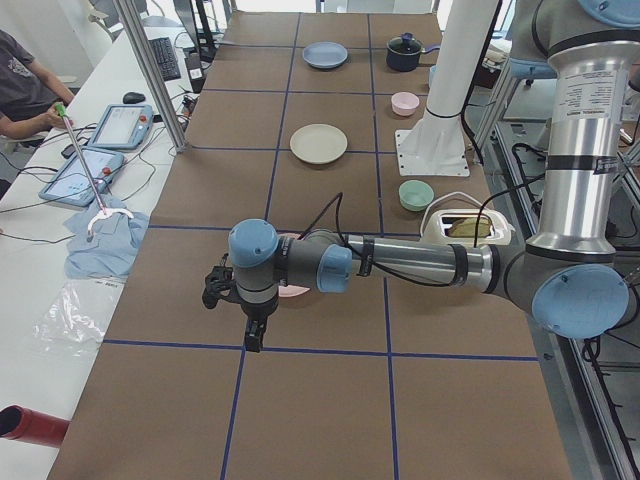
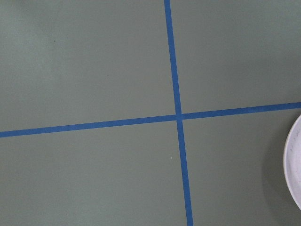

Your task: Stack three plates with pink and blue

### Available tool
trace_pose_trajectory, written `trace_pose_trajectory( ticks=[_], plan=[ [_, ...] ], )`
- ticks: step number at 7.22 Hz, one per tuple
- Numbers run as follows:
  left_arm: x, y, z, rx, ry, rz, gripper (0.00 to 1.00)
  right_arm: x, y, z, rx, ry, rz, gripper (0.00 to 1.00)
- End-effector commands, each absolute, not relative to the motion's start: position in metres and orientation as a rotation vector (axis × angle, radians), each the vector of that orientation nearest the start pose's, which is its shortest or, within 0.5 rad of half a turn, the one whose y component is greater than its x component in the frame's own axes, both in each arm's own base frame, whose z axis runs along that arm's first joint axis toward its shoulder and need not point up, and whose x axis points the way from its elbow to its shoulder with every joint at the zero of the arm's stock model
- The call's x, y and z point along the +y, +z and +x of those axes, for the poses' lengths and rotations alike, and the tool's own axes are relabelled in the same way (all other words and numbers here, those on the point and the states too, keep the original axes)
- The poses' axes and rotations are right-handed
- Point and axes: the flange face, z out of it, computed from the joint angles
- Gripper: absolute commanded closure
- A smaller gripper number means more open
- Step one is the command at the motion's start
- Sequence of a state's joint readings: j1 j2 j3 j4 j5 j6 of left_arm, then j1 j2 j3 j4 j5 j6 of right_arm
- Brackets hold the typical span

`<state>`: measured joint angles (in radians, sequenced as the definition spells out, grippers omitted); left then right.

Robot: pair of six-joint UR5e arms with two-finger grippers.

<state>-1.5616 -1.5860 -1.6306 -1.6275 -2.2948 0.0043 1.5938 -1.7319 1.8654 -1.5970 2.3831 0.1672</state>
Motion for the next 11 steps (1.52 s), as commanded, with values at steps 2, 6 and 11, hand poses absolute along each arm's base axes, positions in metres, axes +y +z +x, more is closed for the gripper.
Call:
trace_pose_trajectory(
  ticks=[2,6,11],
  plan=[
    [-0.51,0.613,-0.062,0.727,0.06,0.134,0.0,-0.426,0.585,0.07,-0.829,0.133,0.046,0.0],
    [-0.529,0.577,-0.05,0.776,0.119,0.216,0.0,-0.431,0.572,0.067,-0.871,0.12,0.066,0.0],
    [-0.536,0.613,0.006,0.912,-0.018,0.207,0.0,-0.437,0.576,0.064,-0.925,0.11,0.068,0.0]
  ],
)
